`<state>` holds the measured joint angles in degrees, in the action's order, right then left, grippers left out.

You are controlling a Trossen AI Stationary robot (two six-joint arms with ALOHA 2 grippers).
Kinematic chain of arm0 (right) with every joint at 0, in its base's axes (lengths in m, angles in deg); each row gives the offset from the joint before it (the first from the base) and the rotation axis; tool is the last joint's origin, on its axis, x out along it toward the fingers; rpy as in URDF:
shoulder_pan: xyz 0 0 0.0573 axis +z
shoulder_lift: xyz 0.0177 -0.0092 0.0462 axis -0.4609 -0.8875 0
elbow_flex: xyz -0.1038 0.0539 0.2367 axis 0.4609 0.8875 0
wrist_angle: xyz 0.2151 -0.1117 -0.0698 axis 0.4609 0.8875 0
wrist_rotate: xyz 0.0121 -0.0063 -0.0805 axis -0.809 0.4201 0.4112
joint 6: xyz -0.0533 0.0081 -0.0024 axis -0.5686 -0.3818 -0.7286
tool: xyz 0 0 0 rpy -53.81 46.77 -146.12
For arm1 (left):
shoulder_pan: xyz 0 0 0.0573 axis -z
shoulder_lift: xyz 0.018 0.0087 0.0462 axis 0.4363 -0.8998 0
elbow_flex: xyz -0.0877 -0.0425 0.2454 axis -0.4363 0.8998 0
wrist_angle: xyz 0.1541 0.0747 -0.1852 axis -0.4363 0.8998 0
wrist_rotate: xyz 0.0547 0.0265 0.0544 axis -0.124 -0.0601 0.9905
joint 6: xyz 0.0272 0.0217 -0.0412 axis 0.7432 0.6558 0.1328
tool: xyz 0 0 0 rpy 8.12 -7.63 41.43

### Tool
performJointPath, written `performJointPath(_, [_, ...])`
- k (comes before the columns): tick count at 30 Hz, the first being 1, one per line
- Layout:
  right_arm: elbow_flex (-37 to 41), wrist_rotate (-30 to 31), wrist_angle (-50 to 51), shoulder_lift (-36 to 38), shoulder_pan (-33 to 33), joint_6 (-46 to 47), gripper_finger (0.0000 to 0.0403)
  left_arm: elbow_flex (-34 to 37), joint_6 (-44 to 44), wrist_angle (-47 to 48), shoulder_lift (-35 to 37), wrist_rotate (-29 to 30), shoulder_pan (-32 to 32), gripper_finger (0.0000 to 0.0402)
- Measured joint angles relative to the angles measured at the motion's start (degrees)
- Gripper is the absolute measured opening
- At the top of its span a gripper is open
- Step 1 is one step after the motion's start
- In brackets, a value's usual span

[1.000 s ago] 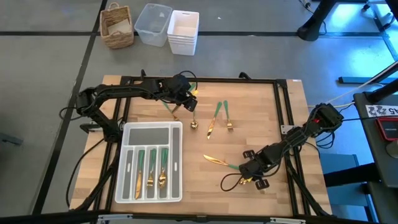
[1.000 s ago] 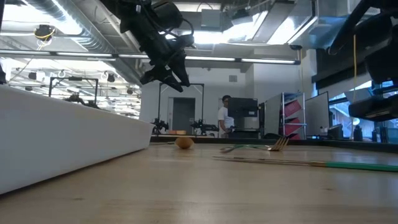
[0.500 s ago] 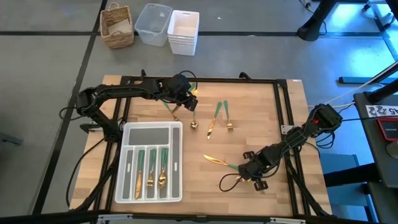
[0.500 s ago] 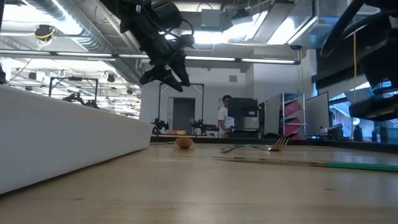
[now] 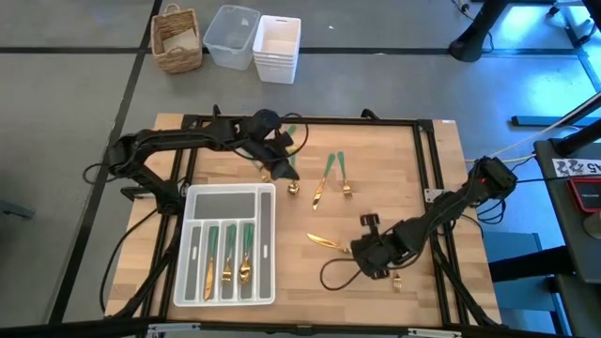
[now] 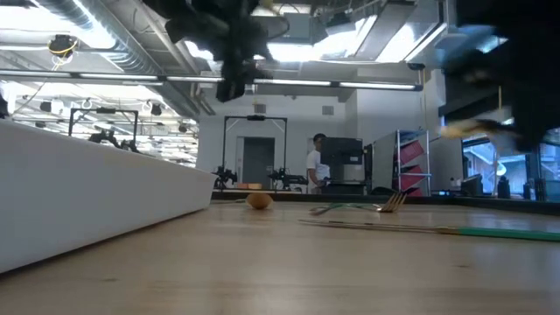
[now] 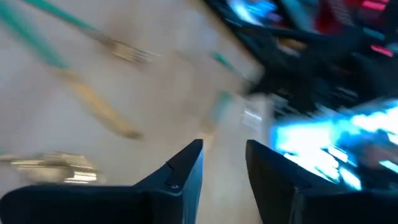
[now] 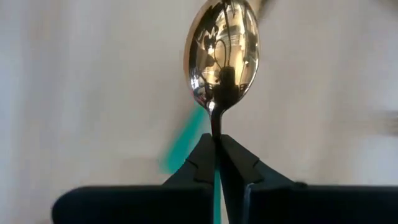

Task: Sort silverware
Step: Put the green spoon on the silverware tray

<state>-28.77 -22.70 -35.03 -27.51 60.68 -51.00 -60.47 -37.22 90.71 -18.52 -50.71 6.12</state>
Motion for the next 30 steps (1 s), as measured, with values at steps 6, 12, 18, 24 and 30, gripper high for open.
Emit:
performJointPath(6, [-3.46,20.94,1.73,0.09,-4.62,-0.81,0.0005,0.0,-0.79,0.26,0.3,-10.44,2.93,0.0115])
performJointPath(12, [-6.55,30.33,-1.28,0.11,-10.54,-6.34,0.0006,0.0,7.5,-0.72,0.24,-4.89,6.66,0.0115])
performJointPath(18, [-7.09,30.19,-10.82,0.11,-13.76,-17.63,0.0006,0.0,10.67,-2.36,0.24,3.46,8.54,0.0116])
performJointPath(24, [-7.09,30.18,-18.35,0.11,-14.6,-25.44,0.0007,0.0,10.07,-1.77,0.19,6.12,9.02,0.0116])
performJointPath(30, [-7.09,30.17,-18.57,0.11,-14.53,-26.82,0.0008,0.0,9.89,-1.86,0.19,6.14,9.0,0.0116])
